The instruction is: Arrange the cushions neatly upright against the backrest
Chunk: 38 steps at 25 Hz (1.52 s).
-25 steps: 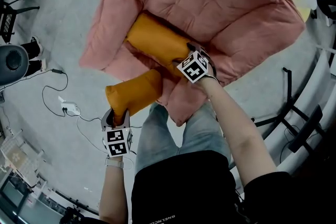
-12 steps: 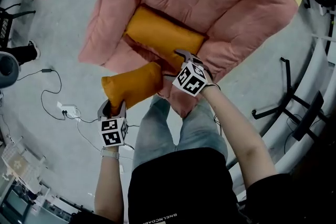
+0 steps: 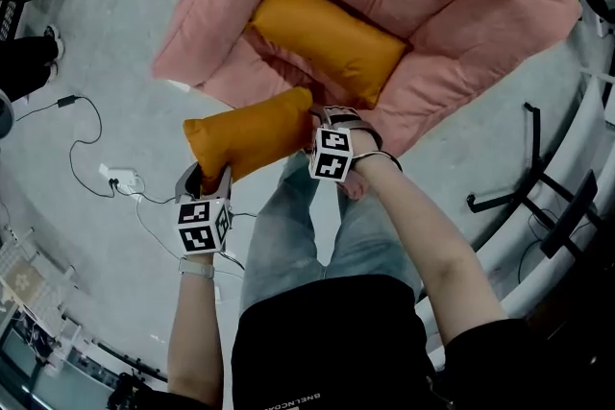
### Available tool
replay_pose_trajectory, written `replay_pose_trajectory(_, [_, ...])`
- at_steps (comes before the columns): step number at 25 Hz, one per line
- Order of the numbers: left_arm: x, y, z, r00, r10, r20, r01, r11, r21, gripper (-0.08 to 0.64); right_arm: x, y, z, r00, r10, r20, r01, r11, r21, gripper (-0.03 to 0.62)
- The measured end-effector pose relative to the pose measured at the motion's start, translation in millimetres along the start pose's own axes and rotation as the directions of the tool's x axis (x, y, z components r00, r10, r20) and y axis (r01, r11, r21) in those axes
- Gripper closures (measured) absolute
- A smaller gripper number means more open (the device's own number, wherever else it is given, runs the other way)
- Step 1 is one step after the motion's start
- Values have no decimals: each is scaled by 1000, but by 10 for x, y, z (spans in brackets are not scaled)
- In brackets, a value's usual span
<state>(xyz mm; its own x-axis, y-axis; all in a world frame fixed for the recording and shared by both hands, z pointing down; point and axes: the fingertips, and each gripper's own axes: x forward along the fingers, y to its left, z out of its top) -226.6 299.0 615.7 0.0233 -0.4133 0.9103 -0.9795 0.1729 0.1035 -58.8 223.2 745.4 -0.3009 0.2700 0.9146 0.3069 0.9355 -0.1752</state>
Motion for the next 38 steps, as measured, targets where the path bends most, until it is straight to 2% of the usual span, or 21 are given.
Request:
replay_pose_trajectory(4, [29,80,-133,1000,-11,-7,11,1000,-16,324,247,39,37,998,-2,-60,0,999,-35,161])
replay_pose_trajectory(7, [63,117,-199,1000,-18,-11,17,999,-34,325,404,-18,92,995,-45,-90,42,998,-39,165])
replay_pose_trajectory(13, [13,157,-151,1000,-19,7,19,999,-36,327,374,-21,208,993,-87,-85,87,996,2,309])
replay_pose_trajectory(18, [-185,190,85,999,-32,37,31,999,4,331,69,18,320,993,-114,-43,116,992,50,344])
replay_pose_trajectory(27, [-451,118,943,985,-128,111,115,986,117,333,-840,-306,396,967,-250,-55,255,954,158,353])
replay_pose_trajectory(33, [-302,-226,1788,953,-251,169,215,954,208,331,-1520,-840,69,919,-371,-132,393,887,242,354])
replay_pose_trajectory(38, [7,-583,2442,925,-340,170,286,917,278,331,-1923,-1230,-298,894,-407,-190,448,834,322,359])
